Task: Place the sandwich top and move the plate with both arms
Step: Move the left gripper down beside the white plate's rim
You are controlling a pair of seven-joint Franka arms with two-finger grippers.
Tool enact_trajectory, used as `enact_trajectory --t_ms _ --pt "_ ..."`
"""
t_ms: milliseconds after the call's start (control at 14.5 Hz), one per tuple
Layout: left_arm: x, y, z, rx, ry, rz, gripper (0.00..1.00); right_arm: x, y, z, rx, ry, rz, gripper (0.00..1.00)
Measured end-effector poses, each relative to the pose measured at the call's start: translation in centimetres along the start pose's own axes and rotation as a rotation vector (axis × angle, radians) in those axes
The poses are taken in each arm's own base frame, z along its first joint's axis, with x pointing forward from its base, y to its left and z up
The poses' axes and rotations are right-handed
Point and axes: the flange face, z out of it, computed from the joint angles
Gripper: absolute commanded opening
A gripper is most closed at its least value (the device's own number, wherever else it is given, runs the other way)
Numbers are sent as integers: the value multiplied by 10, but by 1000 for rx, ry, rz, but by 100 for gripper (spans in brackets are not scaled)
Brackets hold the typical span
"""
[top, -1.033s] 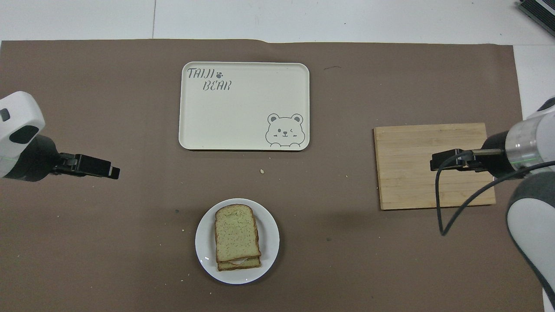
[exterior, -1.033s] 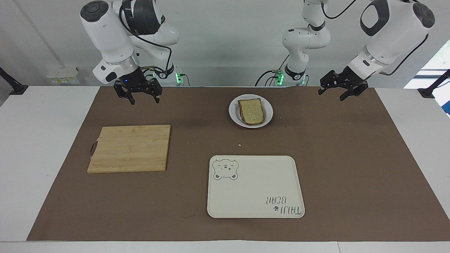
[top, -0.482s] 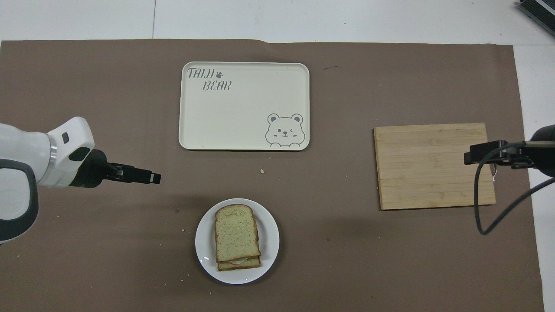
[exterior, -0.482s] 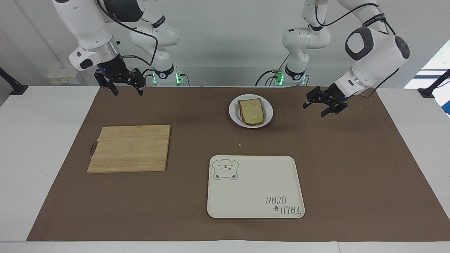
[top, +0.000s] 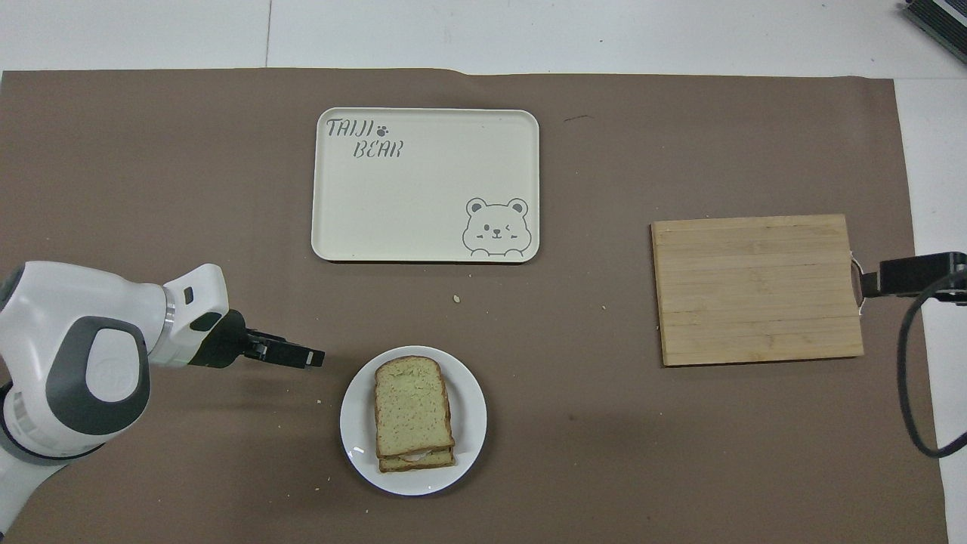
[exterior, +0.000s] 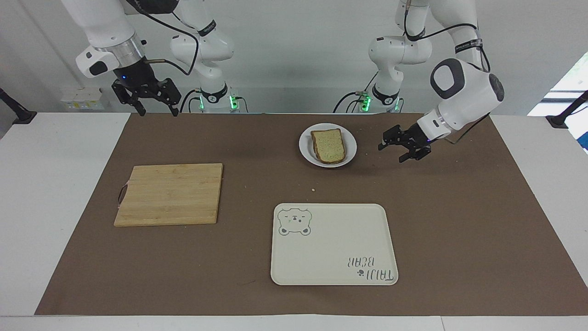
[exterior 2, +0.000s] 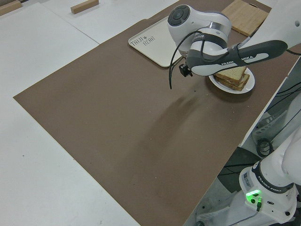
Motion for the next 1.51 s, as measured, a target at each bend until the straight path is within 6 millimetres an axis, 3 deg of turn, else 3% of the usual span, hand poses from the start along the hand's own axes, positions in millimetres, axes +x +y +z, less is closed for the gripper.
enact_trajectory --t_ms 275,551,689,826,1033,1240,1308,1515 --pt "-37 -11 31 -71 -26 -47 100 7 -1 9 -12 -9 -24 100" --pt "-68 1 48 -124 -26 -68 98 8 3 11 -41 -14 -119 100" --pt "-73 9 57 -147 -26 -70 80 8 7 11 -86 -14 -156 100" --pt "-75 11 63 -161 -10 -88 72 8 8 10 -90 -14 -163 100" --pt "-79 14 78 -167 16 -118 63 8 9 10 -90 -16 -161 100" --pt "-83 7 90 -164 11 -146 63 8 8 10 -85 -16 -154 100" --pt "-84 5 93 -161 8 -149 58 8 8 10 -83 -16 -154 100" --pt "-85 2 97 -159 5 -156 1 8 8 10 -82 -14 -154 100"
